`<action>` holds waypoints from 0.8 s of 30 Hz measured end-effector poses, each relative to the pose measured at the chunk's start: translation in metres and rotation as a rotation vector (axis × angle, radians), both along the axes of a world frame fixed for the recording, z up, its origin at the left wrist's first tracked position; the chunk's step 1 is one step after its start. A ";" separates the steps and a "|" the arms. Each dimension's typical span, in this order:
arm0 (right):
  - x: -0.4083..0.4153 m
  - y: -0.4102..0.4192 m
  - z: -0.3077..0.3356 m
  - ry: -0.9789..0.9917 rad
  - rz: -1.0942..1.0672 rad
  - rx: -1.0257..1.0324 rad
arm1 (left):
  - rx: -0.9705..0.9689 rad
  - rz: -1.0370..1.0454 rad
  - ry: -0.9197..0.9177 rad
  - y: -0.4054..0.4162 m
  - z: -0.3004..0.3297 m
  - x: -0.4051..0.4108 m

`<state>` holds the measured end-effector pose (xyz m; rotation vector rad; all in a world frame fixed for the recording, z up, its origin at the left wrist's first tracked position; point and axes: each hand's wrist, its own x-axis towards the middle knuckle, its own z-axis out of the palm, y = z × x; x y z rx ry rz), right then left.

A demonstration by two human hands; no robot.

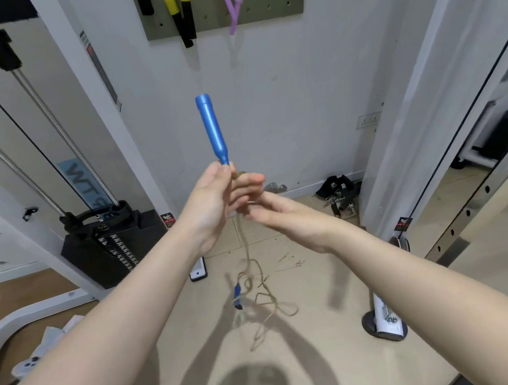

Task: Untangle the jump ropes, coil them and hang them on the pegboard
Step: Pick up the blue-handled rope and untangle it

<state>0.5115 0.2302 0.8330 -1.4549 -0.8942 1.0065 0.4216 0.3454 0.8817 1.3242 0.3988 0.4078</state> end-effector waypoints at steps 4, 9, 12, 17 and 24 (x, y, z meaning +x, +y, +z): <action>-0.012 0.021 0.007 -0.046 -0.170 0.092 | -0.038 0.141 -0.143 0.014 -0.002 -0.014; -0.003 0.012 -0.011 -0.133 -0.092 -0.208 | -0.104 0.522 -0.123 0.058 -0.021 -0.037; -0.013 0.017 0.003 -0.130 -0.311 -0.022 | -0.151 0.590 0.123 0.085 -0.043 -0.052; -0.046 0.040 0.024 -0.392 0.057 -0.291 | -0.142 0.089 0.728 0.071 -0.071 -0.071; -0.064 0.059 0.033 -0.076 -0.128 0.007 | 0.190 -0.204 0.174 0.056 -0.056 -0.087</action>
